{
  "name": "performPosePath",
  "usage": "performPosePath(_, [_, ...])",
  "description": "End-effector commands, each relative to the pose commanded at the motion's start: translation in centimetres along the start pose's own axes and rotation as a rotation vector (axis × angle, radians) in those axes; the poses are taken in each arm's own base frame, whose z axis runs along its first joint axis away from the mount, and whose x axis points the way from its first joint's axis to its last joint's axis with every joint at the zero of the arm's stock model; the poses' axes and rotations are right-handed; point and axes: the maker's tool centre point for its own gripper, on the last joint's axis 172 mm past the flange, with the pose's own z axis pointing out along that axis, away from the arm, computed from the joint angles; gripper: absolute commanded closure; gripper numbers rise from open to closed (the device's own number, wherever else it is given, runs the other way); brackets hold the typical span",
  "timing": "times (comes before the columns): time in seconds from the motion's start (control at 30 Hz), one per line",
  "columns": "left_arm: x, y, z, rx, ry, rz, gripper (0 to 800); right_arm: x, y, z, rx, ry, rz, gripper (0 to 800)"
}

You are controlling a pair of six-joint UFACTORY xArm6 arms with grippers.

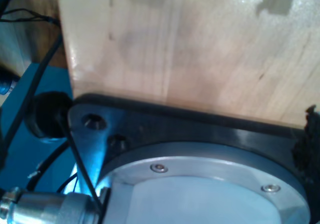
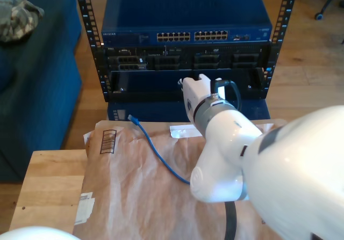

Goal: Grab the cable and plug it in

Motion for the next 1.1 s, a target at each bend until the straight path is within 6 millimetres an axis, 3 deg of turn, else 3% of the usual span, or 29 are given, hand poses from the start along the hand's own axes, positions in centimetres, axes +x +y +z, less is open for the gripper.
performPosePath(0.13, [0.0, 0.0, 0.0, 0.0, 0.0, 0.0, 0, 0.1, 0.0, 0.0, 0.0, 0.0, -0.002, 800])
performPosePath(0.27, [0.0, 0.0, 0.0, 0.0, 0.0, 0.0, 0, 0.2, -1.3, -0.5, 0.021, 0.0, 0.006, 800])
performPosePath(0.37, [0.0, 0.0, 0.0, 0.0, 0.0, 0.0, 0, 0.5, -0.7, -0.8, 0.013, 0.004, 0.002, 800])
performPosePath(0.6, [0.0, 0.0, 0.0, 0.0, 0.0, 0.0, 0, 1.9, -1.3, -2.9, 0.036, 0.016, -0.022, 800])
performPosePath(0.8, [0.0, 0.0, 0.0, 0.0, 0.0, 0.0, 0, 2.7, 0.3, -4.4, 0.042, 0.039, -0.118, 800])
performPosePath(0.9, [-0.1, 0.0, 0.1, 0.0, -0.002, 0.0, 0, 2.5, -2.3, -4.5, 0.117, 0.054, -0.115, 800])
performPosePath(1.1, [0.0, 0.0, 0.0, 0.0, 0.0, 0.0, 0, 4.2, -3.4, -4.2, 0.183, 0.114, -0.11, 800])
